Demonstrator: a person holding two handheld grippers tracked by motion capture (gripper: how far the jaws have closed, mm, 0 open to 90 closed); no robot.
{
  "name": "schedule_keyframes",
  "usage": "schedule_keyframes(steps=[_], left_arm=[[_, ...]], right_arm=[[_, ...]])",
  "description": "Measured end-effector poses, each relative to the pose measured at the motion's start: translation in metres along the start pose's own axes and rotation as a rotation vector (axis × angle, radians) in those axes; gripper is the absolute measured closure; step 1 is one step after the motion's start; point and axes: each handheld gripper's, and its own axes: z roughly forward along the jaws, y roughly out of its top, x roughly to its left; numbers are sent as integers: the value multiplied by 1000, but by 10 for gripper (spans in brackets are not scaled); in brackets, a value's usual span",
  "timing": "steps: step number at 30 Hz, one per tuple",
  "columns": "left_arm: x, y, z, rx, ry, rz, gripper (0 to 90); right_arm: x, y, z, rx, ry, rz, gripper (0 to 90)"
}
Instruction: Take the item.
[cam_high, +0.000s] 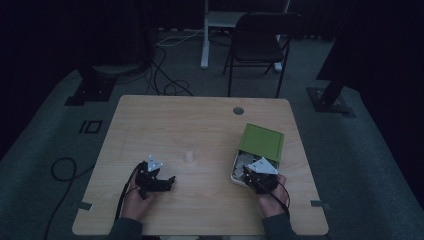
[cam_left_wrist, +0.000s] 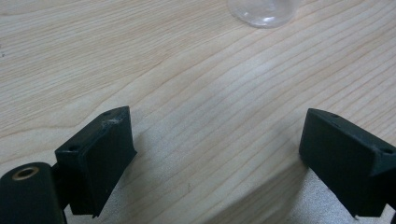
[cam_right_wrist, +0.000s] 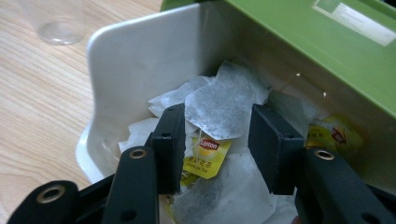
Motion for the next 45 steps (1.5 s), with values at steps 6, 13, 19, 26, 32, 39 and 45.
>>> schedule_keyframes(steps=[6, 13, 19, 26, 32, 39, 45], left_arm=[[0, 0, 0, 0, 0, 0, 109], [0, 0, 0, -1, 1, 0, 108], [0, 0, 0, -1, 1, -1, 108], [0, 0, 0, -1, 1, -1, 108], [0, 0, 0, 0, 1, -1, 109], [0, 0, 0, 0, 1, -1, 108], [0, 0, 0, 0, 1, -1, 109]], right_arm=[[1, -2, 8, 26, -5, 14, 636], [-4, -3, 11, 27, -4, 46, 813], [-7, -4, 8, 10, 12, 59, 890], [-10, -2, -4, -29, 27, 67, 900], [-14, -1, -18, -66, 40, 71, 900], [-15, 5, -32, -109, 48, 72, 900], [-16, 14, -47, -153, 51, 65, 900]])
